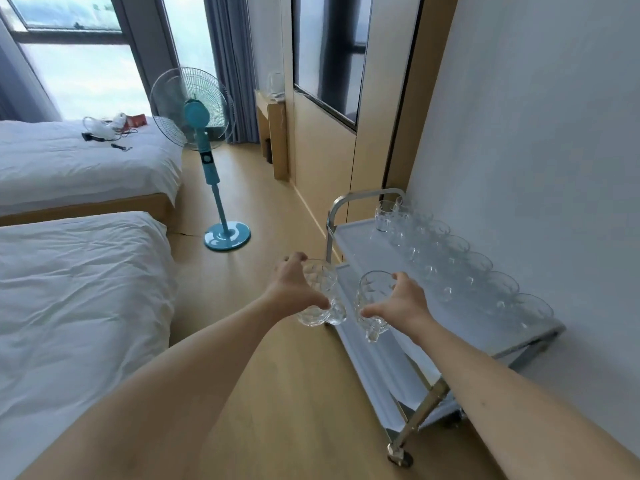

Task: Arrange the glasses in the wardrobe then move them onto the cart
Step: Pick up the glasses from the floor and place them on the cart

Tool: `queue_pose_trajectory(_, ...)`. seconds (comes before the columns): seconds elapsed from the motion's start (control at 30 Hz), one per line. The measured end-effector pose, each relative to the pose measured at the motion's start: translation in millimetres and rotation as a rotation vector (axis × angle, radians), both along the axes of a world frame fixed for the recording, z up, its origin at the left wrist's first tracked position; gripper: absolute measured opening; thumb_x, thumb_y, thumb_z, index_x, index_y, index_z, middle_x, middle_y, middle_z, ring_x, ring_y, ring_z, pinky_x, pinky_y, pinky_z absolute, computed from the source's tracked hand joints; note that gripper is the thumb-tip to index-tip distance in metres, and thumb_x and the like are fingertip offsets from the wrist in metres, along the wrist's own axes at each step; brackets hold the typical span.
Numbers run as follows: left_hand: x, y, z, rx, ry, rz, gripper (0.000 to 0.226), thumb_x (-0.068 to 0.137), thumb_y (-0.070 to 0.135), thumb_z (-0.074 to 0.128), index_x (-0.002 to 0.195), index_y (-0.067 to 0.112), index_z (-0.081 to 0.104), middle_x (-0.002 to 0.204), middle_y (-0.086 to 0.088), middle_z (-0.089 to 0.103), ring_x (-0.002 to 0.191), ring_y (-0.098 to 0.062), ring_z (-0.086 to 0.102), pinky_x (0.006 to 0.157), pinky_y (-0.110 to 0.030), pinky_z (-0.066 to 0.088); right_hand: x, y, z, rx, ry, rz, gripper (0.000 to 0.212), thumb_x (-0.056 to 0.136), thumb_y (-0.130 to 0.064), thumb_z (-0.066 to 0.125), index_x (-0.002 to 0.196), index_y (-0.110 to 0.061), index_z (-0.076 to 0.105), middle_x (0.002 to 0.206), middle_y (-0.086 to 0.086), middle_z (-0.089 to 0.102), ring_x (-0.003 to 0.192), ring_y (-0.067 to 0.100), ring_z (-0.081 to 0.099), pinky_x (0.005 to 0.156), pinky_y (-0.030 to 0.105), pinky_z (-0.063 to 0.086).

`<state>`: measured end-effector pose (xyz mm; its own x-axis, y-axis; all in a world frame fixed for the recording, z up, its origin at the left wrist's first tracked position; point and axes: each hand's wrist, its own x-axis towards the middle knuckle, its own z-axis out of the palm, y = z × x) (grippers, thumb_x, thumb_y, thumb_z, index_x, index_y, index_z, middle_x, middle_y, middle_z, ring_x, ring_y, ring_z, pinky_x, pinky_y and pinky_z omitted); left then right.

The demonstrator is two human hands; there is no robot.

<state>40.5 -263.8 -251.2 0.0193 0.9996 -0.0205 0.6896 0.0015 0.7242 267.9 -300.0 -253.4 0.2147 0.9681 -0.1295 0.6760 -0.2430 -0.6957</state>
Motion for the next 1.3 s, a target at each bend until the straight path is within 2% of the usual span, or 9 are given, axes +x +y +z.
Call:
queue_pose_trajectory(0.17, -4, 45, -24, -0.069, 0.036, -0.09, 0.115, 0.046, 0.034, 0.097, 0.144, 0.016, 0.041, 0.13, -0.001, 0.043, 0.117, -0.02, 0.046, 0.104, -0.042, 0.049, -8, 30, -21, -0.064, -0.006, -0.065, 0.107, 0.055, -0.034, 0.098, 0.141, -0.008, 0.041, 0.134, 0.011, 0.049, 0.12, 0.026, 0.052, 0.1, 0.039, 0.049)
queue_pose_trajectory(0.37, 20, 96, -46, -0.09, 0.077, -0.175, 0.116, 0.045, 0.04, 0.097, 0.144, 0.02, 0.042, 0.118, 0.008, 0.04, 0.109, -0.015, 0.044, 0.101, -0.037, 0.048, 6, 62, -43, -0.112, 0.012, -0.155, 0.108, 0.053, -0.034, 0.098, 0.141, -0.009, 0.041, 0.135, 0.011, 0.049, 0.12, 0.027, 0.052, 0.1, 0.038, 0.048)
queue_pose_trajectory(0.43, 32, 114, -51, -0.103, 0.089, -0.199, 0.117, 0.044, 0.042, 0.097, 0.144, 0.02, 0.041, 0.12, 0.007, 0.042, 0.111, -0.016, 0.046, 0.1, -0.036, 0.048, 16, 74, -52, -0.126, 0.03, -0.182, 0.107, 0.054, -0.033, 0.098, 0.141, -0.009, 0.04, 0.134, 0.011, 0.048, 0.119, 0.027, 0.052, 0.099, 0.039, 0.048)
queue_pose_trajectory(0.63, 86, 166, -75, -0.142, 0.159, -0.274, 0.12, 0.046, 0.047, 0.094, 0.148, 0.022, 0.036, 0.142, 0.002, 0.045, 0.127, -0.023, 0.05, 0.094, -0.029, 0.041, 53, 105, -88, -0.168, 0.083, -0.271, 0.111, 0.055, -0.029, 0.096, 0.145, -0.01, 0.035, 0.138, 0.01, 0.043, 0.12, 0.026, 0.049, 0.099, 0.037, 0.048)
queue_pose_trajectory(0.83, 137, 212, -98, -0.186, 0.231, -0.401, 0.116, 0.046, 0.046, 0.095, 0.145, 0.025, 0.037, 0.138, 0.001, 0.046, 0.123, -0.023, 0.052, 0.098, -0.032, 0.044, 90, 130, -119, -0.239, 0.117, -0.378, 0.11, 0.057, -0.03, 0.094, 0.147, -0.011, 0.034, 0.141, 0.01, 0.041, 0.123, 0.027, 0.049, 0.094, 0.033, 0.047)
queue_pose_trajectory(1.0, 172, 244, -113, -0.204, 0.284, -0.518, 0.117, 0.045, 0.046, 0.096, 0.144, 0.025, 0.036, 0.137, 0.001, 0.049, 0.121, -0.021, 0.053, 0.09, -0.028, 0.042, 110, 142, -137, -0.265, 0.147, -0.48, 0.105, 0.053, -0.031, 0.095, 0.14, -0.012, 0.039, 0.137, 0.008, 0.043, 0.11, 0.023, 0.05, 0.084, 0.029, 0.045)
queue_pose_trajectory(1.13, 196, 262, -129, -0.211, 0.276, -0.638, 0.116, 0.047, 0.044, 0.097, 0.143, 0.024, 0.035, 0.137, 0.0, 0.046, 0.122, -0.021, 0.051, 0.094, -0.031, 0.045, 122, 148, -149, -0.273, 0.158, -0.574, 0.112, 0.055, -0.03, 0.096, 0.146, -0.012, 0.034, 0.14, 0.009, 0.039, 0.12, 0.027, 0.05, 0.085, 0.027, 0.042)
queue_pose_trajectory(1.3, 224, 282, -144, -0.253, 0.277, -0.845, 0.113, 0.049, 0.038, 0.098, 0.141, 0.021, 0.035, 0.133, -0.001, 0.042, 0.123, -0.023, 0.05, 0.1, -0.038, 0.049, 124, 150, -159, -0.291, 0.176, -0.746, 0.11, 0.054, -0.029, 0.098, 0.143, -0.014, 0.035, 0.138, 0.009, 0.039, 0.103, 0.019, 0.045, 0.081, 0.026, 0.042)
